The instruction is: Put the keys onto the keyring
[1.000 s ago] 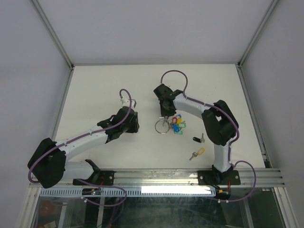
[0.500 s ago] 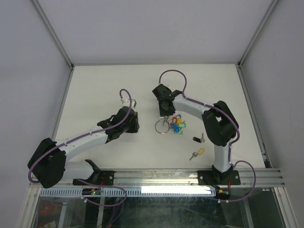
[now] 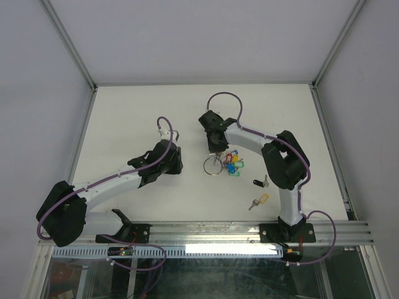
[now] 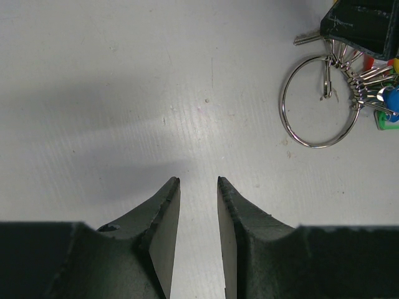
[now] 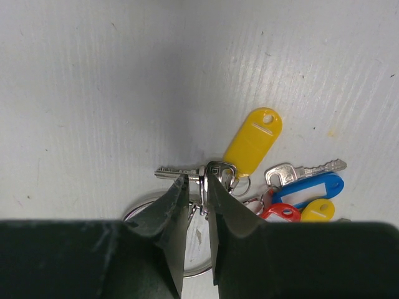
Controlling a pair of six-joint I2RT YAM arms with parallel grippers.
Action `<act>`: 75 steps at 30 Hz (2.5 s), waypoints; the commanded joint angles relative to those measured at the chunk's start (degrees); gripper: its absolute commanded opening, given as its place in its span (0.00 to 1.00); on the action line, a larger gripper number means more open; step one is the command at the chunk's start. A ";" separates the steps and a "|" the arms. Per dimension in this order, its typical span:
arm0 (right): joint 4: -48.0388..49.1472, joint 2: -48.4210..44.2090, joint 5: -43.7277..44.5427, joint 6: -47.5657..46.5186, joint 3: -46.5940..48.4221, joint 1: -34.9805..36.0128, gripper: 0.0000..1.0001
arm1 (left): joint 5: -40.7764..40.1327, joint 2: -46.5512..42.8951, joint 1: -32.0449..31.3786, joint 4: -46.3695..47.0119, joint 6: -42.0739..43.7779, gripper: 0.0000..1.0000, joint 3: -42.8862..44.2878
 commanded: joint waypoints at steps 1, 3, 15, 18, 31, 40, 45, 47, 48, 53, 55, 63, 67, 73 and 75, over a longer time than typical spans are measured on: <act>0.21 0.55 0.01 -0.53 2.52 0.18 0.20 | 1.31 -0.40 -0.13 3.32 -0.26 0.29 0.35; 0.12 0.68 -0.17 -0.62 2.51 0.19 0.20 | 1.31 -0.20 -0.15 3.31 -0.31 0.29 0.42; -0.64 1.08 -0.27 -0.71 2.53 0.10 0.09 | 1.55 -0.04 -0.07 3.28 -0.40 0.29 0.65; -0.42 -0.27 0.11 -0.46 2.21 0.10 0.01 | 1.92 0.17 -0.08 3.29 -0.23 0.29 0.89; 6.39 -10.79 -6.62 2.41 -4.68 -2.69 0.00 | 13.92 3.94 -0.13 25.35 1.22 0.51 -2.30; 10.80 -15.45 -12.59 3.24 -9.38 -5.11 0.00 | 21.77 13.25 -0.07 42.27 3.91 0.56 -3.52; 11.28 -15.78 -13.88 3.40 -9.69 -5.61 0.00 | 23.82 16.19 -0.13 46.75 6.42 0.57 -3.39; 11.40 -15.90 -14.23 3.44 -9.93 -5.70 0.00 | 24.27 17.44 -0.14 46.81 7.70 0.57 -2.82; 11.50 -15.96 -14.36 3.42 -9.90 -5.75 0.00 | 24.67 17.98 -0.09 46.79 8.26 0.57 -2.55; 11.68 -16.30 -15.18 3.59 -10.14 -5.95 0.00 | 26.12 22.45 -0.08 47.54 9.58 0.57 -0.75; 11.73 -16.43 -15.47 3.67 -10.36 -6.05 0.00 | 26.70 24.19 -0.07 48.10 9.73 0.57 -0.16; 12.21 -16.85 -16.15 4.03 -11.31 -6.51 0.00 | 30.37 27.67 -0.11 48.54 8.31 0.23 3.69; 12.26 -18.12 -15.55 4.28 -11.92 -6.80 0.00 | 29.41 27.02 -0.14 46.59 8.33 0.00 4.19; 12.44 -23.14 -13.04 4.30 -14.57 -7.11 0.07 | 25.45 19.70 -0.09 33.53 14.09 0.00 6.13; 12.82 -26.36 -11.32 4.12 -16.30 -7.11 0.19 | 24.05 16.50 -0.19 24.52 17.99 0.00 9.09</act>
